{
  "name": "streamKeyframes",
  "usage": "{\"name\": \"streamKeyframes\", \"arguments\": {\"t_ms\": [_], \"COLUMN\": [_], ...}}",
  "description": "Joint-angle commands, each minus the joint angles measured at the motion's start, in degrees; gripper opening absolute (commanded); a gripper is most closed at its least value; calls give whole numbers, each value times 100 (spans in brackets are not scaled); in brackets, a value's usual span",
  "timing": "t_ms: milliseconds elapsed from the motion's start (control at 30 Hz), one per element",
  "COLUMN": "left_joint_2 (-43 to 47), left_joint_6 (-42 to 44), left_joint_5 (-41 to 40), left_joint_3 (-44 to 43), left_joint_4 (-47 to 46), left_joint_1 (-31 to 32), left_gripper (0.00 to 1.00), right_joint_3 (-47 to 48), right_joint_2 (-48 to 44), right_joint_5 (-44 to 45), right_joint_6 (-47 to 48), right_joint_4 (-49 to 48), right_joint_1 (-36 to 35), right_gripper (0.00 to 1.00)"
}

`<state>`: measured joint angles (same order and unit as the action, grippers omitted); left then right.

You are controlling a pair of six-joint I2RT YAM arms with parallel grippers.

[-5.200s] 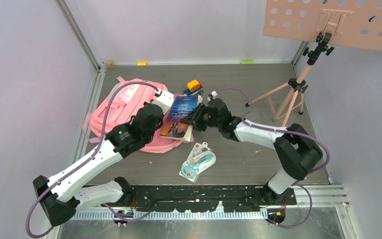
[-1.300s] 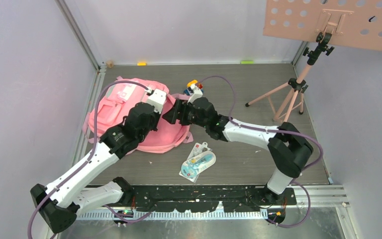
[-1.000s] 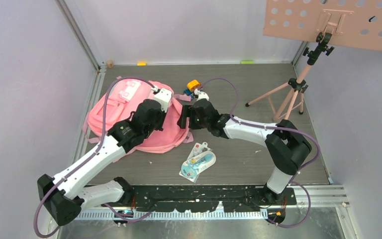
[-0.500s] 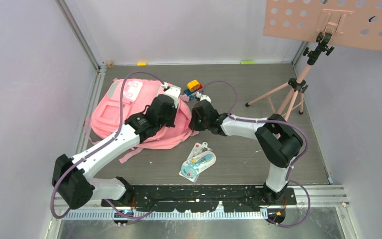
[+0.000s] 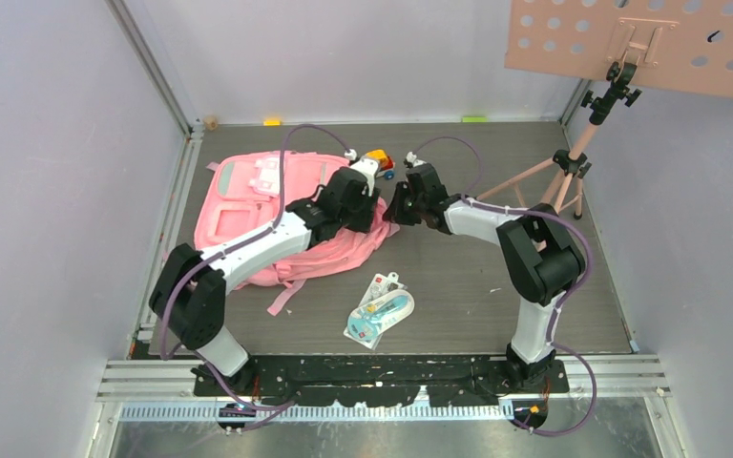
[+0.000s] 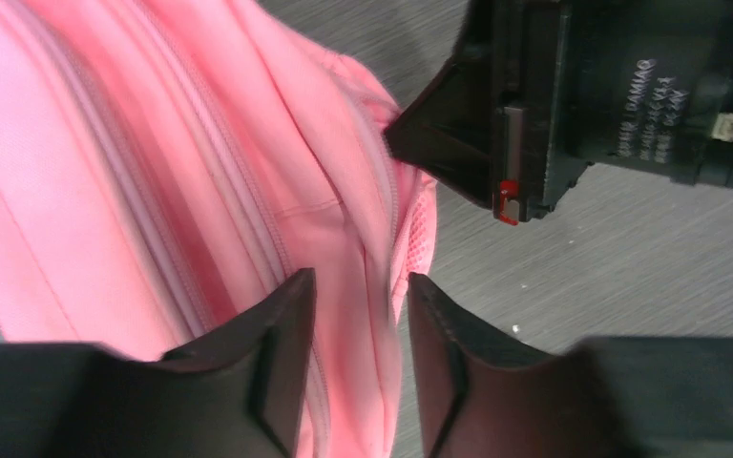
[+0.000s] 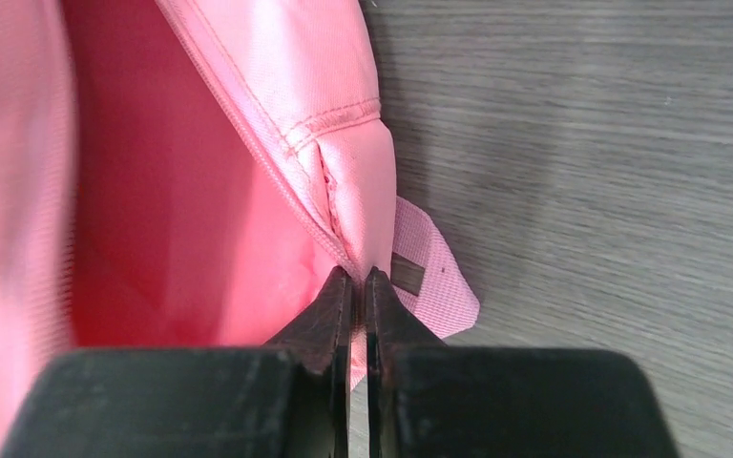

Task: Pack the student bag
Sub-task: Place the book in the student bag, then zip the student bag at the center of the board.

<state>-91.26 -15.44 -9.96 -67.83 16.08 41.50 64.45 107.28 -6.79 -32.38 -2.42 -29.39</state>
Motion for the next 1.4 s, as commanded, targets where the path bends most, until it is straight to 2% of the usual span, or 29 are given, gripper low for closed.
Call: {"name": "streamKeyframes", "arguments": {"t_ms": [0, 33, 67, 133, 233, 333, 500, 600, 733, 867, 1000, 1067, 1167, 1367], "left_joint_2": [213, 349, 493, 843, 1574, 2170, 3293, 3937, 4453, 5015, 5260, 5193, 5075, 5200], "left_joint_6": [8, 25, 52, 84, -3, -318, -858, -1232, -1787, -2265, -2592, -2767, -2949, -3174], "left_joint_5": [219, 222, 231, 178, -108, -124, 228, 344, 662, 965, 1245, 1410, 1570, 1460], "left_joint_3": [-252, -198, -155, -54, 189, 477, 1359, 1843, 2509, 3231, 3671, 3823, 3997, 4340], "left_joint_4": [-444, -440, -401, -164, 273, 935, 1241, 1312, 1212, 942, 655, 489, 263, -24], "left_joint_1": [8, 8, 8, 8, -17, -344, -1688, -2696, -3729, -4352, -4546, -4626, -4732, -4764], "left_gripper": [63, 75, 83, 92, 99, 100, 100, 100, 100, 100, 97, 90, 84, 70], "right_joint_3": [214, 203, 168, 72, -175, -563, -861, -873, -669, -178, 318, 565, 960, 1277], "right_joint_2": [-488, -660, -751, -1060, -1683, -2230, -3016, -3122, -2749, -1875, -971, -555, 34, 748], "right_joint_5": [329, 396, 432, 602, 649, 654, 1191, 1572, 1634, 1709, 1846, 1895, 1930, 1970], "right_joint_6": [496, 558, 584, 610, 534, 437, 250, 88, -137, -68, 200, 395, 752, 1143], "right_joint_4": [507, 686, 776, 1005, 1181, 1187, 1219, 945, 486, 371, 123, -29, -177, -626], "right_joint_1": [109, 109, 109, 109, 81, -116, -955, -1879, -2837, -3490, -3901, -3990, -4045, -4065], "right_gripper": [13, 23, 28, 44, 57, 66, 69, 69, 68, 63, 61, 60, 57, 54]}}
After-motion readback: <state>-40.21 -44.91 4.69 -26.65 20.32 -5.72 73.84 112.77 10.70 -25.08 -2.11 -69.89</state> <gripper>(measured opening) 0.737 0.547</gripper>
